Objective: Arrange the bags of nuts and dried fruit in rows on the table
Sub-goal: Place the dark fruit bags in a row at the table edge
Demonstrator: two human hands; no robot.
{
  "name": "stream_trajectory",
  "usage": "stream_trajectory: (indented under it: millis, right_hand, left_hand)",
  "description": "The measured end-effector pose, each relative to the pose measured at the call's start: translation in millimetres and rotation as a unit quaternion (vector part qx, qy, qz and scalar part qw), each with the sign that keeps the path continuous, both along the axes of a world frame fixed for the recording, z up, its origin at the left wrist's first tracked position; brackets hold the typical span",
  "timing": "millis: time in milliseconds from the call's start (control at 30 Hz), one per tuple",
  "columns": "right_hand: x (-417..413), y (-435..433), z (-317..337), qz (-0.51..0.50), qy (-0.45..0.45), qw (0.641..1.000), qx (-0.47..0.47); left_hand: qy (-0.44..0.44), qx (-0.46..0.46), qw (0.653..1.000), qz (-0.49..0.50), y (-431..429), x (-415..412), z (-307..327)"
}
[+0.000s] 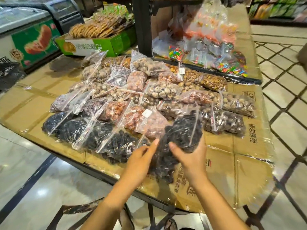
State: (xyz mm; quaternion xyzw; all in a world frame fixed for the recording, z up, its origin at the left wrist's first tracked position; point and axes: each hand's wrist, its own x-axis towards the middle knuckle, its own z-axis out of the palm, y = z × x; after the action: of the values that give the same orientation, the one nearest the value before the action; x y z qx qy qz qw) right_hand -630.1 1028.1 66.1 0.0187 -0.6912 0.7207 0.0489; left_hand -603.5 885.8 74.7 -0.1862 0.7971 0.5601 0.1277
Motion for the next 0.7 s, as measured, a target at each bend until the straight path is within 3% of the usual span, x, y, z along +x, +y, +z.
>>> stream_trajectory:
  millis: [67, 133, 200, 267, 333, 533, 700]
  right_hand:
    - [-7, 25, -1, -0.004, -0.014, 0.999, 0.039]
    - [-14, 52, -9, 0.03, -0.02, 0.987, 0.155]
    - [-18, 68, -23, 0.065, -0.023, 0.944, 0.322]
    - [-16, 68, -41, 0.117, -0.022, 0.865, 0.487]
    - [-9, 60, -63, 0.156, -0.039, 0.805, 0.572]
    - [-7, 62, -82, 0.18, -0.045, 0.806, 0.562]
    - [-5, 67, -81, 0.204, 0.02, 0.831, 0.517]
  left_hand:
    - [0.087, -0.228, 0.97, 0.002, -7, -8, -18]
    - [0.082, -0.328, 0.941, 0.015, -22, -16, -36]
    - [0.03, -0.347, 0.937, 0.017, -37, -24, -51]
    - [0.007, -0.335, 0.942, 0.031, -43, -31, -58]
    - [0.011, -0.317, 0.947, 0.041, -46, -38, -60]
    - [0.038, -0.316, 0.948, -0.004, -49, -40, -62]
    - [0.108, -0.3, 0.948, 0.024, -40, -36, -55]
